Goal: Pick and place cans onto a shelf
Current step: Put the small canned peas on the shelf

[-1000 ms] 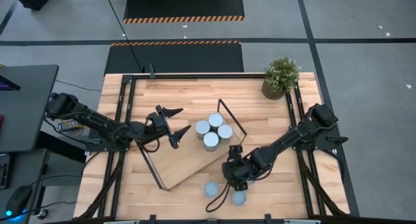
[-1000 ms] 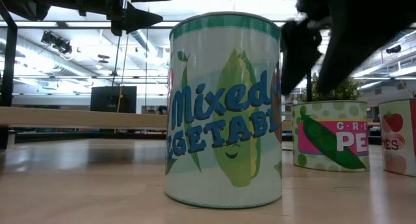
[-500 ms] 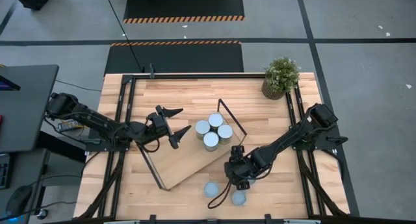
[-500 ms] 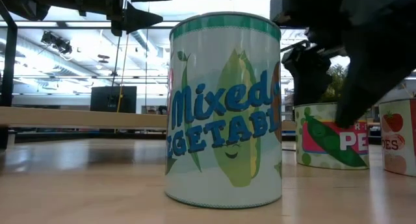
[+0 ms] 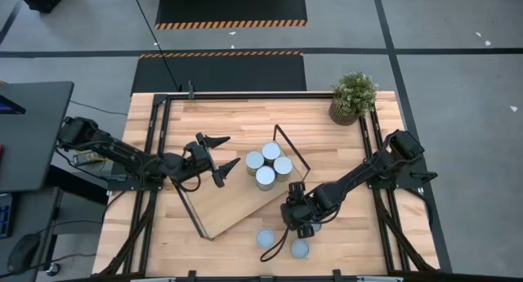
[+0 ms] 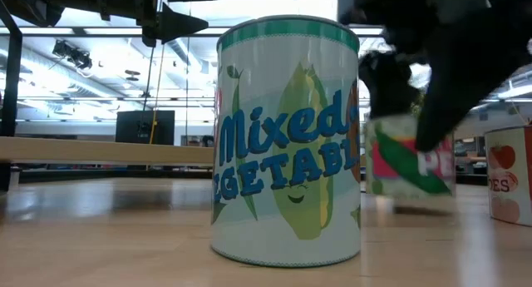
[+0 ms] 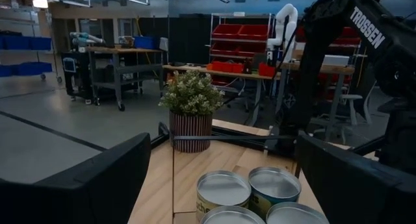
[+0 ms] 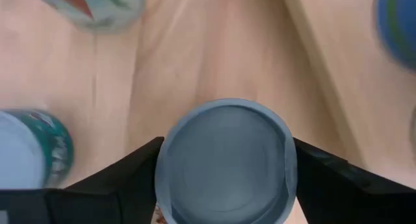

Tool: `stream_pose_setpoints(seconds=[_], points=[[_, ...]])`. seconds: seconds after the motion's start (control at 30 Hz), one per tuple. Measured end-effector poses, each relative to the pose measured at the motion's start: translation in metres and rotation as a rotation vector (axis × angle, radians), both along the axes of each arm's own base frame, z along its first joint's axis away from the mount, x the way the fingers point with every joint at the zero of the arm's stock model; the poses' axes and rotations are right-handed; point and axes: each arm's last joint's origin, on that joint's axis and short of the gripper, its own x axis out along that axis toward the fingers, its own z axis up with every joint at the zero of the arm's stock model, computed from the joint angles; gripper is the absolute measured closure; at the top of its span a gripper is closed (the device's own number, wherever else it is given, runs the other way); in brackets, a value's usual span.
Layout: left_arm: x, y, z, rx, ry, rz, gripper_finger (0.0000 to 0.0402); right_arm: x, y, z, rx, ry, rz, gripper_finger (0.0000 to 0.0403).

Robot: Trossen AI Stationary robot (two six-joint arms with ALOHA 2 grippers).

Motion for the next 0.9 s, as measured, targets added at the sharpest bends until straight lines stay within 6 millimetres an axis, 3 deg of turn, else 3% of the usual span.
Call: stream_pose_setpoints(seconds=[0.53, 0.9], points=[[0.001, -0.001, 0.000, -0.088, -0.045, -0.056, 0.0013, 0.025, 0.019, 0.098, -0.046, -0.163, 0.161, 0.0102], [0.001, -0.001, 0.000, -0.087, -0.045, -0.063, 0.0013, 0.038, 0.020, 0.122, -0.101, -0.305, 0.283, 0.0101]])
